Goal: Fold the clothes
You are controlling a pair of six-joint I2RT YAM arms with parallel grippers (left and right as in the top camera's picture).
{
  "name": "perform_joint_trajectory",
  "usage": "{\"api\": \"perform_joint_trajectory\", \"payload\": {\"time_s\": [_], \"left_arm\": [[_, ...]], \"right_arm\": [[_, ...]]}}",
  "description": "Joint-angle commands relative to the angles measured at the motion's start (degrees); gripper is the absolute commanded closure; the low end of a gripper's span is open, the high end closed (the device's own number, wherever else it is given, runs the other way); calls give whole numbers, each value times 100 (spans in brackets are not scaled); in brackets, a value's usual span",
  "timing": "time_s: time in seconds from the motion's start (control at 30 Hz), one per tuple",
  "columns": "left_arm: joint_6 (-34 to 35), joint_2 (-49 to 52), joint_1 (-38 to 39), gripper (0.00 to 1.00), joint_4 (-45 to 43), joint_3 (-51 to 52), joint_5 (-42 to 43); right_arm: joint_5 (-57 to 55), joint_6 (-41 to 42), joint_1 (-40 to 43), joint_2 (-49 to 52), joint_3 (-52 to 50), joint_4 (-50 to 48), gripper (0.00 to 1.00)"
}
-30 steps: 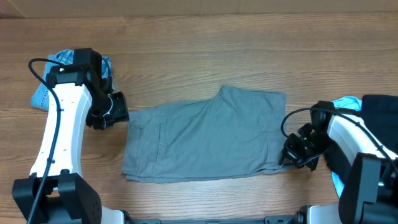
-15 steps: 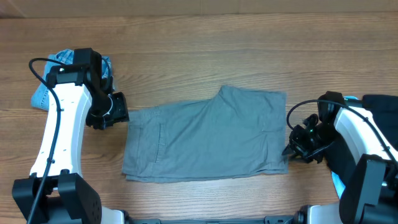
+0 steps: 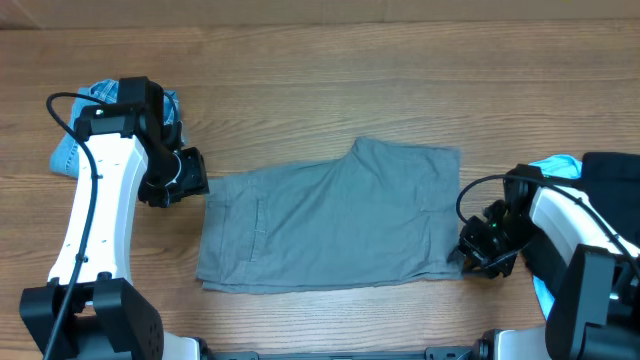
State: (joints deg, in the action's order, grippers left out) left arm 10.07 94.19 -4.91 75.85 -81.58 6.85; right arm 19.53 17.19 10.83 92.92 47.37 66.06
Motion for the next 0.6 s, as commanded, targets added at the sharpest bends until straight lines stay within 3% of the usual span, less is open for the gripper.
{"api": "perform_joint_trajectory", "payload": {"time_s": [0.0, 0.13, 0.37, 0.57], "left_arm": [[-111, -15, 20, 45, -24, -63, 48], [-111, -15, 22, 45, -42, -63, 48], [-111, -13, 22, 44, -48, -63, 48], [-243, -13, 22, 44, 17, -63, 42]], "right_arm": [[144, 105, 11, -94, -33, -50, 63], [378, 109, 7, -94, -155, -210, 64], [463, 190, 7, -96, -151, -258, 95], [455, -94, 17, -101, 354, 146, 96]]}}
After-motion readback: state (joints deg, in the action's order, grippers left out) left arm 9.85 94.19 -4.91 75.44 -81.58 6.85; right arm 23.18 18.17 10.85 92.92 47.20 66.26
